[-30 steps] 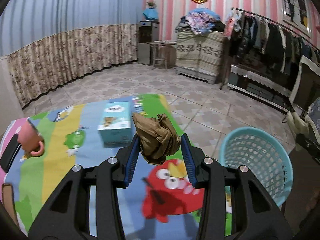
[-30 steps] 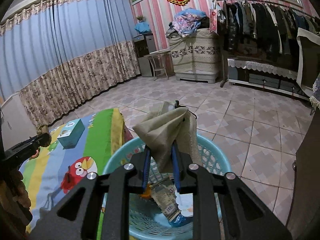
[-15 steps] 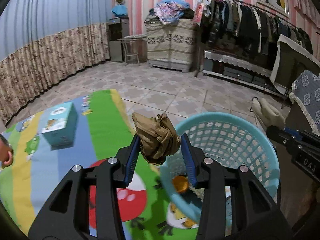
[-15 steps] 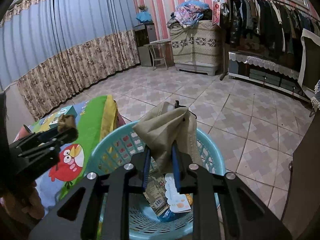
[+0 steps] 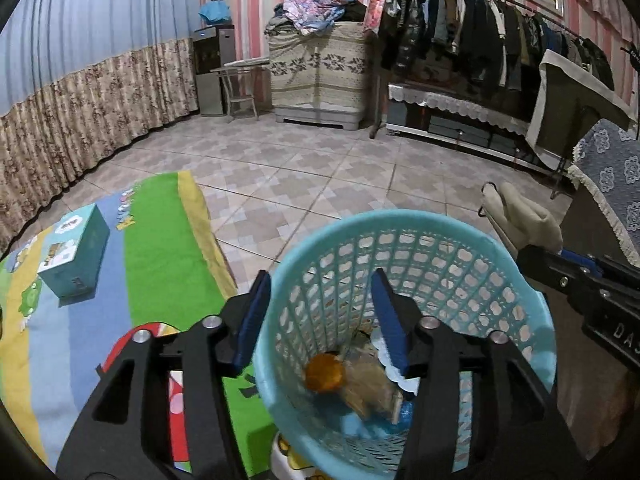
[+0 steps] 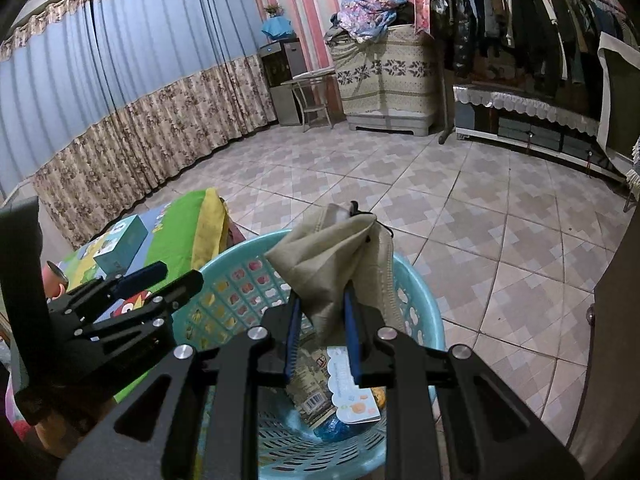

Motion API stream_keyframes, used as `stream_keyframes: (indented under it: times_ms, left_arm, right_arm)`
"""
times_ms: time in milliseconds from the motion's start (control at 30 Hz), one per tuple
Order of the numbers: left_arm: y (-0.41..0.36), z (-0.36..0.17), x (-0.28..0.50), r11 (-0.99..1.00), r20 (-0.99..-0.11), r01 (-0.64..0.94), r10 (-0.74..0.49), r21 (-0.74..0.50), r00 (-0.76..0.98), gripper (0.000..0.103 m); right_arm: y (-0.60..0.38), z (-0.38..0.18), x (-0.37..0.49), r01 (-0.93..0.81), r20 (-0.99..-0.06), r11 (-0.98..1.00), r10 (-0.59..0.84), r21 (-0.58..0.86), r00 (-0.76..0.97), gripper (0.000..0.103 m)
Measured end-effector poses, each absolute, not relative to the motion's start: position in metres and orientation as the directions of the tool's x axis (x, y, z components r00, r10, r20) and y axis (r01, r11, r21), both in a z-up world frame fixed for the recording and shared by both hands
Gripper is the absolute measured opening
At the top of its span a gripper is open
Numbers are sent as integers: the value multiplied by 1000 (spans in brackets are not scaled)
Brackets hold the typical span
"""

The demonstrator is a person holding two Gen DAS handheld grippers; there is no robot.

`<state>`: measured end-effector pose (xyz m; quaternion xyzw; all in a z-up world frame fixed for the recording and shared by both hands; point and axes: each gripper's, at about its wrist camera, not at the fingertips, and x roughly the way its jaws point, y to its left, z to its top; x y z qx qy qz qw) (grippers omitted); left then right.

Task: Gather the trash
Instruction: 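Carry the brown paper and cloth bag over the basket and open both tools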

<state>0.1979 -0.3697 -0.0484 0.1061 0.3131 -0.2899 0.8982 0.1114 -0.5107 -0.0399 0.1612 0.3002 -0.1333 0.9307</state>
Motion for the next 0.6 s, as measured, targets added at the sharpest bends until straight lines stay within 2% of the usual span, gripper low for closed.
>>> stream_keyframes:
  times_ms: [100, 300, 500, 567, 600]
  left_arm:
    - [-359, -41, 199, 828, -608, 561, -443, 4, 659, 68]
    - [-335, -26, 201, 859, -565, 511, -403, 39, 720, 85]
    - [-307, -11, 203, 889, -528, 455, -360, 57, 769, 92]
    - [-298, -7, 200, 898, -515, 435, -342, 68, 786, 94]
    - [-295, -6, 199, 901, -510, 429, -337, 70, 791, 95]
  right_arm:
    - [-506, -41, 114, 340, -607, 916, -147, 215, 781, 20]
    - [-498, -45, 122, 333, -618, 922, -148, 195, 772, 20]
    - [-487, -51, 136, 326, -631, 928, -146, 179, 762, 23]
    - [-483, -53, 139, 327, -631, 929, -149, 175, 761, 34]
    - [-482, -54, 140, 329, -630, 928, -153, 173, 762, 45]
